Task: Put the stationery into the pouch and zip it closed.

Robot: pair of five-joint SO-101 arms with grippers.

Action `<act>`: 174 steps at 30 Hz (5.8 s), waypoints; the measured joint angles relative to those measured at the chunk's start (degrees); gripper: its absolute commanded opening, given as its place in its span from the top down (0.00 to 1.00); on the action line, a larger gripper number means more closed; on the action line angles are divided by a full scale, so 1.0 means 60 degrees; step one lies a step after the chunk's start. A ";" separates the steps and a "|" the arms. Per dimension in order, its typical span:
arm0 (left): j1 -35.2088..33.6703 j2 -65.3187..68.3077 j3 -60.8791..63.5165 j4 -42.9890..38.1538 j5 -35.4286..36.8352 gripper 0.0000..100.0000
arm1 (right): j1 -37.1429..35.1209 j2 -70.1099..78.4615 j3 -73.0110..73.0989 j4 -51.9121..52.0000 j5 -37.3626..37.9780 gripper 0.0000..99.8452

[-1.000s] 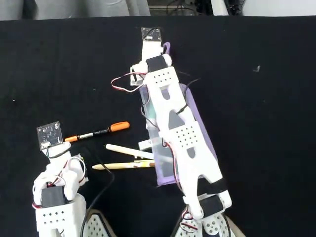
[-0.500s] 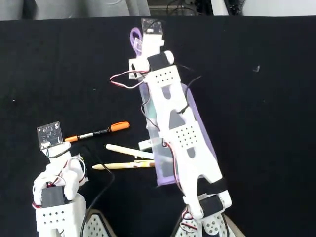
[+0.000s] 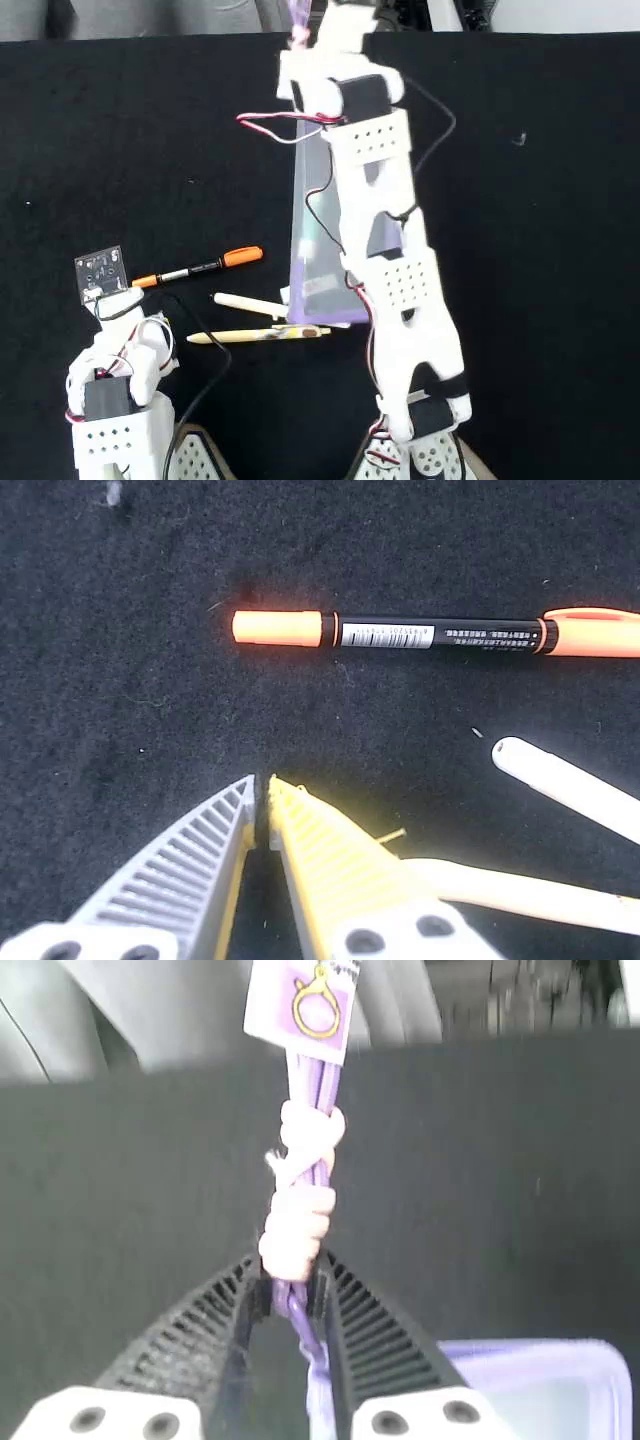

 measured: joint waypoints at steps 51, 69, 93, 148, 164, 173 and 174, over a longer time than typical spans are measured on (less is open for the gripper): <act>0.0000 0.0000 0.0000 0.0000 0.0000 0.97 | -0.0396 -0.1392 -0.0352 -0.1099 0.3062 0.99; 0.0000 0.0000 0.0000 0.0000 0.0000 0.97 | -0.1348 -0.4220 -0.0352 0.2110 0.5245 0.99; 0.0000 0.0000 0.0000 0.0000 0.0000 0.97 | -0.1363 -1.0520 0.8571 0.2125 0.5714 0.99; 0.0015 -0.0015 -0.0747 -0.0147 0.0000 0.97 | -0.1934 -1.4212 1.3040 0.0234 0.5802 0.99; 0.1040 -0.0088 -0.3678 -0.0147 0.0015 0.97 | -0.1656 -1.4212 1.3055 0.0088 0.5802 0.99; 0.1641 -0.0103 -0.6051 0.1480 -0.1201 0.97 | -0.0733 -1.4212 1.3055 -0.0220 0.5802 0.99; 0.1641 -0.0103 -0.6432 0.1612 -0.1245 0.97 | -0.0586 -1.4212 1.3055 -0.0220 0.5802 0.99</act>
